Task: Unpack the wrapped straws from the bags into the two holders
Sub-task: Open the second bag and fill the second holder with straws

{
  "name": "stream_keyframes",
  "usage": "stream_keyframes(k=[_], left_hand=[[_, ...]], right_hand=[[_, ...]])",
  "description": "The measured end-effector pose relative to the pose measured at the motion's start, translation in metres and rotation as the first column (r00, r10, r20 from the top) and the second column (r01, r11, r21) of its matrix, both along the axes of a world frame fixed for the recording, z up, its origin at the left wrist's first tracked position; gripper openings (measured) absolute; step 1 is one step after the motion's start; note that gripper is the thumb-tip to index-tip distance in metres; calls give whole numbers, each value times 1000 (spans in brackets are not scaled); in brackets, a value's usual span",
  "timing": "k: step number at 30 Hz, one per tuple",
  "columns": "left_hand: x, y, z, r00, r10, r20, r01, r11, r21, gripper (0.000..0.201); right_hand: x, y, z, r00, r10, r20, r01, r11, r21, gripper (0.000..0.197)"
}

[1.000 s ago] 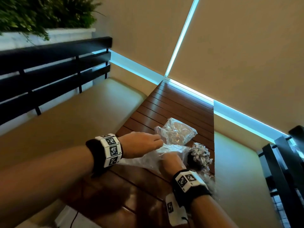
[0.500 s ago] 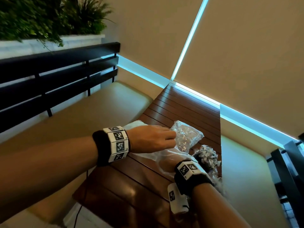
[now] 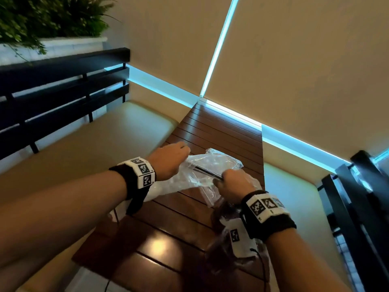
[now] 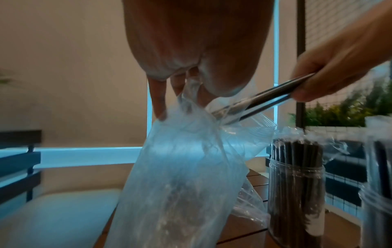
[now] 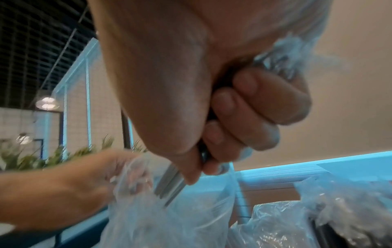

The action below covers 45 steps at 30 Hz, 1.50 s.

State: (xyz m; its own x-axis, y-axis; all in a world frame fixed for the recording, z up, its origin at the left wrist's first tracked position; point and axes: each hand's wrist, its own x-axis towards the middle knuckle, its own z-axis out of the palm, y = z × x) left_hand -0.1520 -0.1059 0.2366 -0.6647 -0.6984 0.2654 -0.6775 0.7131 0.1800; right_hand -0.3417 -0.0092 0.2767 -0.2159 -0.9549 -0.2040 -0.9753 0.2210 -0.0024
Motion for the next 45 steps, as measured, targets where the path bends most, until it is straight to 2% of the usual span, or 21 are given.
stream_keyframes(k=[3,6,11,14,16,18,20,21,22,25,29,30,32,33,35,36,37,38,39,43,45], left_hand=[[-10,-11,-7,990,133,-45,-124,980,154,25],[-19,-12,-17,982,186,-17,-177,957,231,22],[-52,21,-29,962,-10,271,-62,965,256,15],[-64,30,-27,914,-130,383,-12,938,346,51],[-69,32,-10,953,-201,226,78,885,459,60],[-72,33,15,976,-145,-162,216,726,653,56],[-76,36,41,857,65,-511,444,408,798,54],[-79,39,50,785,168,-597,541,285,791,53],[-84,42,58,721,251,-646,608,220,763,49],[-106,48,75,517,519,-681,656,271,704,27],[-128,50,103,133,804,-580,665,362,653,36],[-131,52,109,96,801,-591,662,392,639,40],[-135,59,124,75,736,-673,649,476,593,48],[-137,63,131,75,687,-723,648,517,559,51],[-139,74,143,92,591,-801,654,571,496,55],[-142,80,147,100,554,-827,663,582,470,56],[-144,86,151,102,523,-846,675,588,445,56],[-147,91,152,104,497,-861,687,590,424,56],[-150,97,153,111,471,-875,695,593,407,56],[-163,117,142,227,312,-923,686,621,379,54],[-164,123,135,272,275,-922,684,619,386,54]], right_hand=[[-34,16,13,993,-102,57,101,995,14,37],[-52,27,20,971,-152,186,174,979,-110,50],[-59,43,10,917,-185,355,304,898,-318,58],[-61,48,-5,883,-195,427,356,871,-338,55],[-63,51,-13,881,-194,431,363,862,-355,52],[-63,51,-18,889,-191,417,357,858,-369,47],[-61,50,-21,898,-186,398,348,854,-386,45],[-59,48,-22,907,-182,380,338,853,-398,43],[-58,46,-22,914,-176,365,329,848,-416,41],[-55,43,-21,930,-137,341,292,840,-458,37],[-58,52,-24,931,70,359,128,858,-498,43],[-59,57,-24,889,152,432,101,854,-510,45],[-62,66,-19,664,253,704,228,828,-512,48],[-68,68,-16,491,235,839,375,812,-447,53],[-83,70,-13,40,151,988,607,781,-144,67],[-90,71,-11,-195,134,972,620,784,16,71],[-95,72,-10,-373,118,920,585,800,134,72],[-98,73,-9,-479,101,872,540,817,202,73],[-99,73,-8,-535,92,840,507,830,233,75],[-96,76,-5,-606,100,789,463,851,248,79],[-98,77,-8,-564,94,820,482,844,235,78]])
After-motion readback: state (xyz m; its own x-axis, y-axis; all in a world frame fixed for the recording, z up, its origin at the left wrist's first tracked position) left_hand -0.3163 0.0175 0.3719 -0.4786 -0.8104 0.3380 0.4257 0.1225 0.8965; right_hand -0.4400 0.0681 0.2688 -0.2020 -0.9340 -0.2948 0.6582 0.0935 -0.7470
